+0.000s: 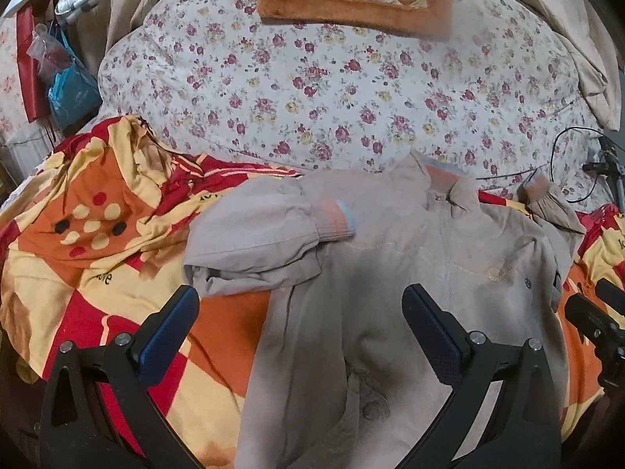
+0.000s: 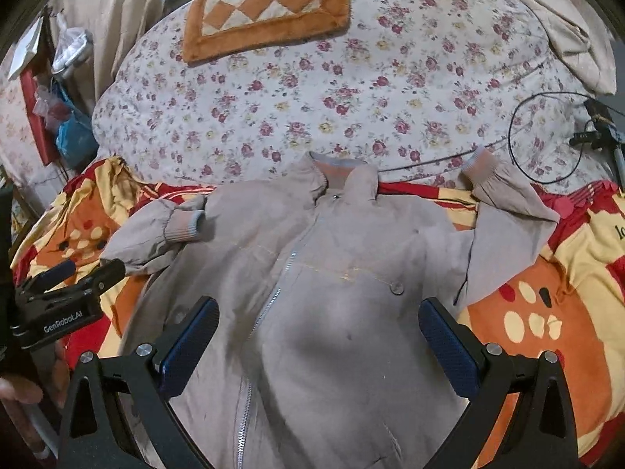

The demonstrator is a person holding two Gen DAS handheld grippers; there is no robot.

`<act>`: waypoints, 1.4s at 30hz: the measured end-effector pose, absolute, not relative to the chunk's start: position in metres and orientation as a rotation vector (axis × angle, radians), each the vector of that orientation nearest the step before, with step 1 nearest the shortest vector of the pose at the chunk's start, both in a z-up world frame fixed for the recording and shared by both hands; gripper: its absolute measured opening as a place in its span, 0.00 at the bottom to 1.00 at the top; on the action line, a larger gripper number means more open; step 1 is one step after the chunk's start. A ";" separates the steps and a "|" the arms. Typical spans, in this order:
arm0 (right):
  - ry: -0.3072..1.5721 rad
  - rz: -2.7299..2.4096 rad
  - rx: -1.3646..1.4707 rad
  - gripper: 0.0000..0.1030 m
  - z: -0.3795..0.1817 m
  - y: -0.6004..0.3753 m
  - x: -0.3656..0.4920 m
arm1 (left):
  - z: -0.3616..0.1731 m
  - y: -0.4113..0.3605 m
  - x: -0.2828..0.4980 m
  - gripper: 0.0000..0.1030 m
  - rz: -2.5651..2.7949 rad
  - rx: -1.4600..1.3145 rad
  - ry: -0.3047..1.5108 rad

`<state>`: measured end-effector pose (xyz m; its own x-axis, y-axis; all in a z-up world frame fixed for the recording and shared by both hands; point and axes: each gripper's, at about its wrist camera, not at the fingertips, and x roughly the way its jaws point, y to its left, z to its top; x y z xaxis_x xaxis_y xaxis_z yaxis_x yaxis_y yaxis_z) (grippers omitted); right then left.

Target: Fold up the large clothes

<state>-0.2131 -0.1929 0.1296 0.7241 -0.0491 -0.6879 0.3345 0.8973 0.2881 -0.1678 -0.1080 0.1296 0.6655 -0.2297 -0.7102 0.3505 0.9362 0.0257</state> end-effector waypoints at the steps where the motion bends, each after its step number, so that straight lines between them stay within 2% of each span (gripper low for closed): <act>1: 0.734 -0.222 0.419 0.99 0.128 -0.194 -0.213 | 0.130 -0.109 -0.168 1.00 -0.330 0.168 0.774; 42: 0.813 -0.262 0.453 0.99 0.104 -0.199 -0.188 | 0.108 -0.125 -0.158 1.00 -0.335 0.182 0.823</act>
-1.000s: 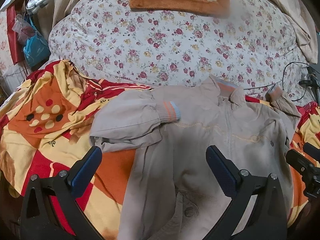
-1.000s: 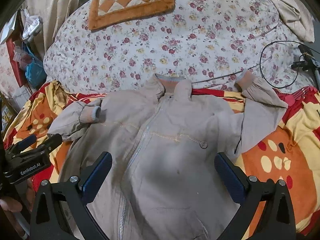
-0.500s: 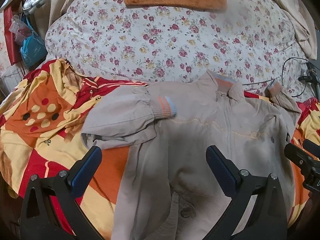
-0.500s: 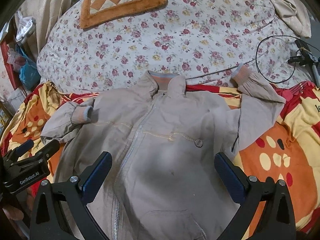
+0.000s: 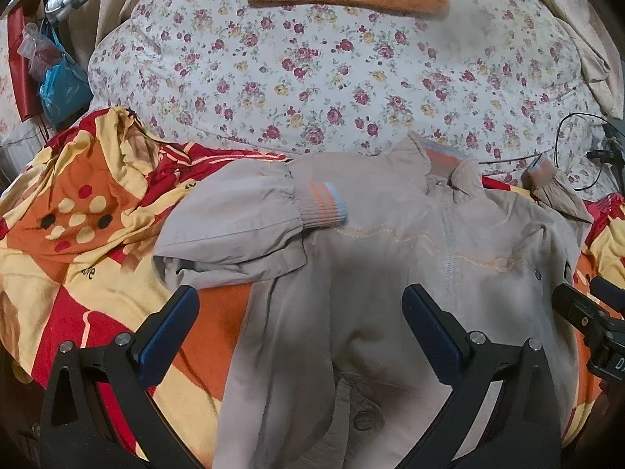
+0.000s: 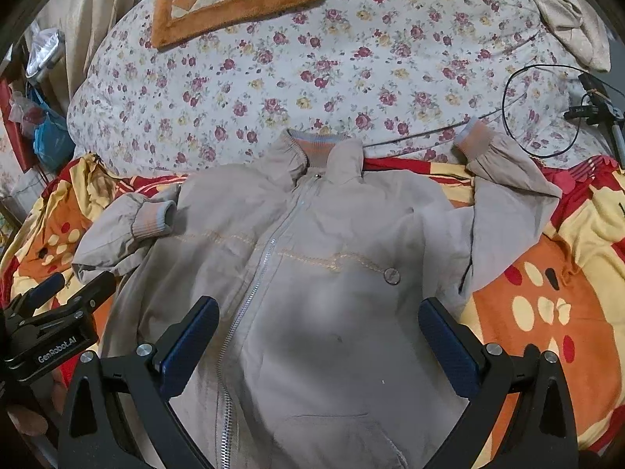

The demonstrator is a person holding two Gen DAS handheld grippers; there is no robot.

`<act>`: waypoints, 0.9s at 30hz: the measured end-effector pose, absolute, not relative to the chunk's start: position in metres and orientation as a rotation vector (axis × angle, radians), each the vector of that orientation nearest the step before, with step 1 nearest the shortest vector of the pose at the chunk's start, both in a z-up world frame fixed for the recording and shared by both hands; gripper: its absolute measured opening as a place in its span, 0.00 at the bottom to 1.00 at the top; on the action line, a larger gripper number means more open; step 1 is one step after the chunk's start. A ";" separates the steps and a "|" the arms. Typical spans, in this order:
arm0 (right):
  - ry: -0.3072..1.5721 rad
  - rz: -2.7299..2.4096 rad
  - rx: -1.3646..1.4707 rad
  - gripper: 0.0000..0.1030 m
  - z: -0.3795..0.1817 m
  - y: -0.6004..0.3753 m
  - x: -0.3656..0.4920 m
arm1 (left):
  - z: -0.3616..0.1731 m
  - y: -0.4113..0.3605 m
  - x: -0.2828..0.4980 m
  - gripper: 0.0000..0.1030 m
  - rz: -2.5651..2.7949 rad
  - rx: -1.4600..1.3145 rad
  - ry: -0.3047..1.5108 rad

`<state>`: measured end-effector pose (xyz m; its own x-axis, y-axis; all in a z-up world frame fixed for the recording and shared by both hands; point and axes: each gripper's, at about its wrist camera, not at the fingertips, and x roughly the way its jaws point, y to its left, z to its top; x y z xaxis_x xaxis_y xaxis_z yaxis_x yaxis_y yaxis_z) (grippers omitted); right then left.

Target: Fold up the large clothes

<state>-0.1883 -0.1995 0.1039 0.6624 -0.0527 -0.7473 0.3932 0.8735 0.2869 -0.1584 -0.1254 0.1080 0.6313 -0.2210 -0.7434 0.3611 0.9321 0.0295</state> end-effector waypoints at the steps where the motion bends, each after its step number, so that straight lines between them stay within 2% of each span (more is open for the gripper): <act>1: 0.816 -0.260 0.452 0.99 0.103 -0.199 -0.187 | 0.108 -0.125 -0.158 1.00 -0.334 0.184 0.824; 27: 0.864 -0.217 0.408 0.98 0.091 -0.182 -0.158 | 0.093 -0.116 -0.137 1.00 -0.290 0.156 0.863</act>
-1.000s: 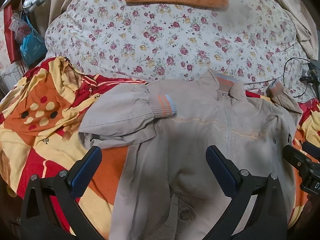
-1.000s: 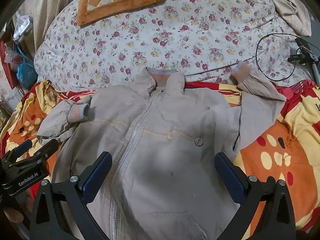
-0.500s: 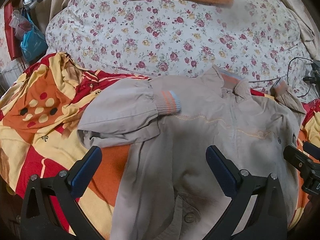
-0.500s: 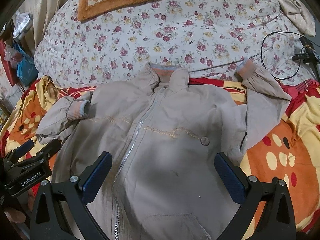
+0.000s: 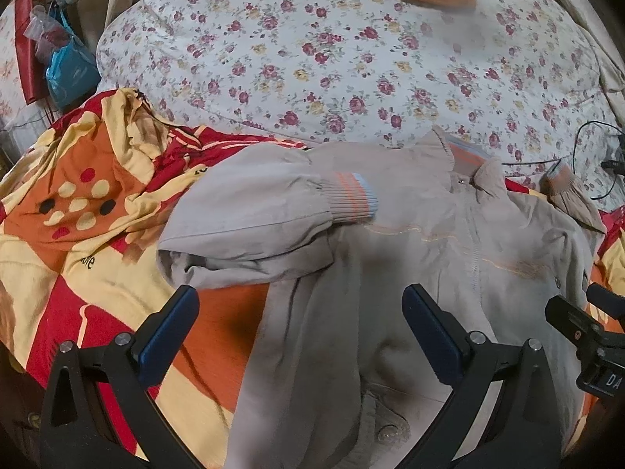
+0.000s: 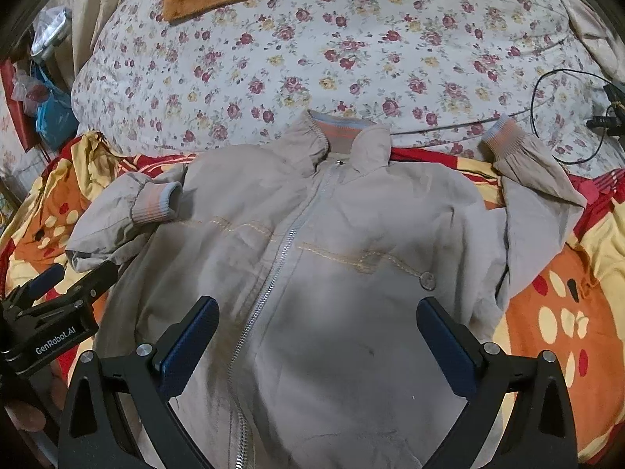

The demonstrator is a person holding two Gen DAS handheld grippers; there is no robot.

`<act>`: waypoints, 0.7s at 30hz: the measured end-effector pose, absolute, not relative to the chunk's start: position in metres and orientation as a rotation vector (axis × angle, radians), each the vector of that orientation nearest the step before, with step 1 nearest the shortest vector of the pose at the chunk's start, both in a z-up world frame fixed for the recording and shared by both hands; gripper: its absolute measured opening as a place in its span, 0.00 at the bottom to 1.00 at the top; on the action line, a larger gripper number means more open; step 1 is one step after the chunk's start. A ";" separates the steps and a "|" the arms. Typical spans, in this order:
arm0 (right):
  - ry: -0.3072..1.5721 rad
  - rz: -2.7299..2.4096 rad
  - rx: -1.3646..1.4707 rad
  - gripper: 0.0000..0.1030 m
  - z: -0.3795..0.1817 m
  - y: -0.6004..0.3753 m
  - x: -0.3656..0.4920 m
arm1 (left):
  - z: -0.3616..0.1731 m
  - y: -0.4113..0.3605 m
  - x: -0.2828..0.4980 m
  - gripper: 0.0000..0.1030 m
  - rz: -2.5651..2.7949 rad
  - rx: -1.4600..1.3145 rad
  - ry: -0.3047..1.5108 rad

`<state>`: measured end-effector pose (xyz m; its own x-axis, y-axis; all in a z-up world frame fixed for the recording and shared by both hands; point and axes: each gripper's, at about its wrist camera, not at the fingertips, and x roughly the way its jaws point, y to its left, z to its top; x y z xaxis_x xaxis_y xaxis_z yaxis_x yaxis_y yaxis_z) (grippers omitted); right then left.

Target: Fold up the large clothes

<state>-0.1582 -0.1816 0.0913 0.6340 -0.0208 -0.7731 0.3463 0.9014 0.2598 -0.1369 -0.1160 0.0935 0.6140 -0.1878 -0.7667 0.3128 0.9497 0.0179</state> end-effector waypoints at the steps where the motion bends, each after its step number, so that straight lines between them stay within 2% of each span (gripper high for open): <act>1: 0.864 -0.216 0.406 0.98 0.091 -0.181 -0.157 | 0.093 -0.115 -0.136 1.00 -0.289 0.155 0.864; 13: 0.866 -0.184 0.406 0.98 0.092 -0.170 -0.138 | 0.086 -0.098 -0.124 1.00 -0.259 0.129 0.879; 21: 0.836 -0.031 0.429 0.86 0.098 -0.150 -0.095 | 0.072 -0.053 -0.090 1.00 -0.127 0.052 0.901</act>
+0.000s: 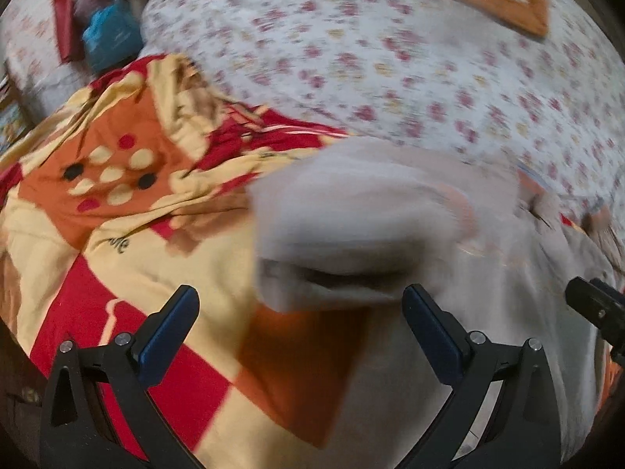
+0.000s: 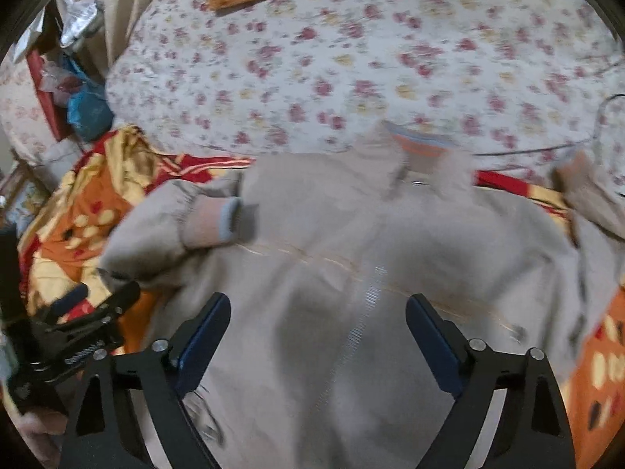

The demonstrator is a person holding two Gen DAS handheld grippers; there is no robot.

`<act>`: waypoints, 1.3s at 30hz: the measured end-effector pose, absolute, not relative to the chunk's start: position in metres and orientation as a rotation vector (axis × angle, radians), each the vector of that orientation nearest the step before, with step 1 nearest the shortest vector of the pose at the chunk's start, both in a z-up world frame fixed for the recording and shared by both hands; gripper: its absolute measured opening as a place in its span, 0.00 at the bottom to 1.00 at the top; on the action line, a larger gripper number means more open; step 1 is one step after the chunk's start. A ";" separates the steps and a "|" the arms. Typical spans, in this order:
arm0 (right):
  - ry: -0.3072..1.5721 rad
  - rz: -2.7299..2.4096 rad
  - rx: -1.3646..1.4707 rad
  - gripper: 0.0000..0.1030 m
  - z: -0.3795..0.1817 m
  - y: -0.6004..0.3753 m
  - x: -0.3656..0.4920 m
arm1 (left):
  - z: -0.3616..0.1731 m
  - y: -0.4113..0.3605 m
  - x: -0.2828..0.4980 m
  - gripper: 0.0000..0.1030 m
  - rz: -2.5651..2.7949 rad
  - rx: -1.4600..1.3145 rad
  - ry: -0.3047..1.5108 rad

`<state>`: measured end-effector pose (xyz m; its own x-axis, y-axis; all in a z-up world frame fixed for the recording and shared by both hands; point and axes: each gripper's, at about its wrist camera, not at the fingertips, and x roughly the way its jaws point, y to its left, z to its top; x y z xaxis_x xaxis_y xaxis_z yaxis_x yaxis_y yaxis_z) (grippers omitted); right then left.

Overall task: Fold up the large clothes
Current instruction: 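Grasp the sleeve cuff with the left tool and fold it across the jacket front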

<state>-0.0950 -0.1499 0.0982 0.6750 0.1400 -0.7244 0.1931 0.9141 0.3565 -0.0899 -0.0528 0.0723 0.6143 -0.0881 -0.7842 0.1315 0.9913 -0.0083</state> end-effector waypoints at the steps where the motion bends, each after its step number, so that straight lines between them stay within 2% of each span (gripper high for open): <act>1: 0.841 -0.007 0.438 0.84 0.098 -0.147 -0.084 | 0.070 -0.047 -0.084 1.00 -0.106 0.038 0.901; 5: 0.870 0.026 0.448 0.82 0.096 -0.137 -0.060 | 0.058 -0.035 -0.066 1.00 -0.056 0.035 0.937; 10: 0.878 0.003 0.408 0.84 0.091 -0.134 -0.068 | 0.070 -0.037 -0.080 1.00 -0.143 0.009 0.914; 16: 0.936 -0.025 0.447 0.84 0.072 -0.158 -0.091 | 0.090 -0.083 -0.094 1.00 -0.273 0.123 0.825; 23: 0.924 -0.048 0.491 0.84 0.073 -0.180 -0.119 | 0.069 -0.129 -0.066 0.98 -0.252 0.288 0.787; 24: 0.923 -0.050 0.492 0.84 0.074 -0.182 -0.123 | 0.066 -0.133 -0.061 0.89 -0.270 0.292 0.798; 25: 0.922 -0.052 0.494 0.84 0.074 -0.184 -0.127 | 0.062 -0.135 -0.059 0.69 -0.289 0.296 0.814; 26: 0.918 -0.047 0.492 0.84 0.075 -0.186 -0.130 | 0.060 -0.138 -0.057 0.53 -0.309 0.297 0.832; 27: 0.914 -0.049 0.496 0.84 0.076 -0.188 -0.133 | 0.059 -0.140 -0.055 0.25 -0.334 0.290 0.853; 28: 0.909 -0.051 0.500 0.84 0.077 -0.191 -0.137 | 0.061 -0.140 -0.055 0.18 -0.347 0.277 0.871; 31: 0.890 -0.055 0.511 0.84 0.080 -0.198 -0.147 | 0.078 -0.137 -0.057 0.11 -0.395 0.207 0.896; 39: 0.820 -0.135 0.599 0.84 0.086 -0.241 -0.177 | 0.162 -0.172 -0.102 0.09 -0.604 0.072 0.802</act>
<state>-0.1770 -0.2408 0.0860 0.6841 0.1122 -0.7207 0.3371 0.8276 0.4488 -0.1022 -0.1717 0.1615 0.5369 -0.4810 -0.6931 0.5338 0.8299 -0.1623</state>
